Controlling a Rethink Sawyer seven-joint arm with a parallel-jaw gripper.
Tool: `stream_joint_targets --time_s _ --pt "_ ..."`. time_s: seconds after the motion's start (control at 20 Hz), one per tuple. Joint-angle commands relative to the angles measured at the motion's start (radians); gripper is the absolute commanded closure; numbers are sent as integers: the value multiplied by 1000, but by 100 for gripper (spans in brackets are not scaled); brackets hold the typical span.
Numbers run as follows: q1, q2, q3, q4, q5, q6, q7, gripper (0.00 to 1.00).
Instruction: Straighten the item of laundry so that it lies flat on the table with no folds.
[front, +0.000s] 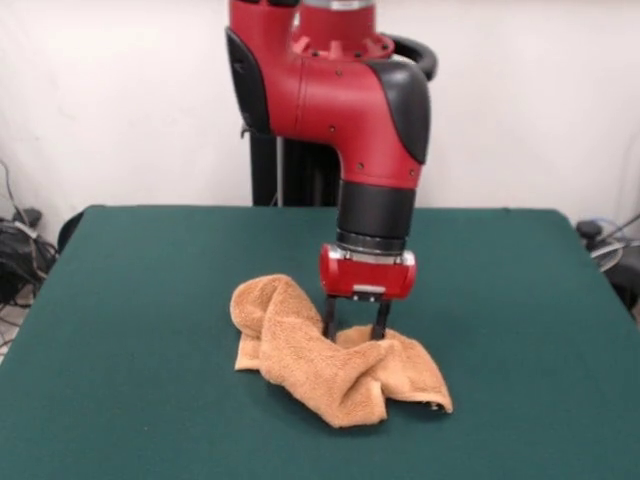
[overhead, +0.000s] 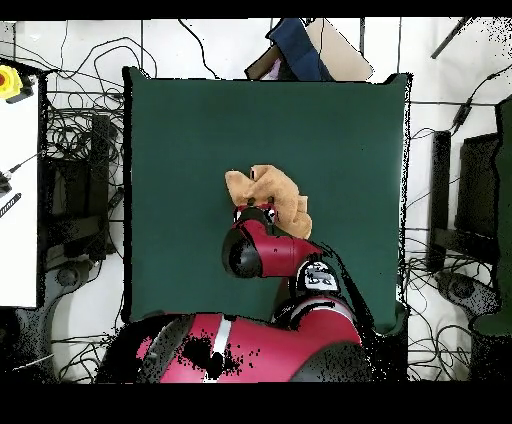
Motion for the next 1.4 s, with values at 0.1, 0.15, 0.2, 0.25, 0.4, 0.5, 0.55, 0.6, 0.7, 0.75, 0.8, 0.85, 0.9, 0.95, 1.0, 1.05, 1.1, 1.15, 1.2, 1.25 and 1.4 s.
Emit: stream_joint_targets --time_s 0.1,0.15,0.2,0.25,0.4,0.5,0.55,0.6,0.7,0.75,0.8,0.85,0.9,0.95,1.0,1.05,1.1,1.15,1.2,1.25,1.4 --pt "23 77 19 -103 8 33 117 0" --pt "12 72 34 -102 -6 37 114 0" --pt "4 64 47 -100 -16 47 111 100" --pt "17 47 38 -93 0 71 114 100" --pt "53 -31 23 -55 48 157 128 100" --pt "92 -110 13 -9 93 262 148 100" --pt "111 -145 3 12 115 314 162 100" --pt "142 -170 -17 28 137 354 176 100" --pt "201 -209 -61 41 174 430 202 100" --pt "226 -219 -81 35 185 461 210 100" --pt "240 -224 -89 47 188 462 220 100" --pt "249 -232 -91 49 197 485 231 100" --pt "254 -245 -90 65 200 502 241 100" --pt "262 -262 -95 75 205 529 247 100" --pt "274 -281 -107 93 208 554 254 100" --pt "280 -301 -112 110 211 584 257 100" --pt "285 -318 -117 133 215 603 264 100" --pt "293 -330 -123 151 222 607 276 100" --pt "301 -341 -129 170 230 610 288 100" --pt "309 -354 -134 188 239 612 298 100" --pt "339 -411 -163 210 251 673 295 100"
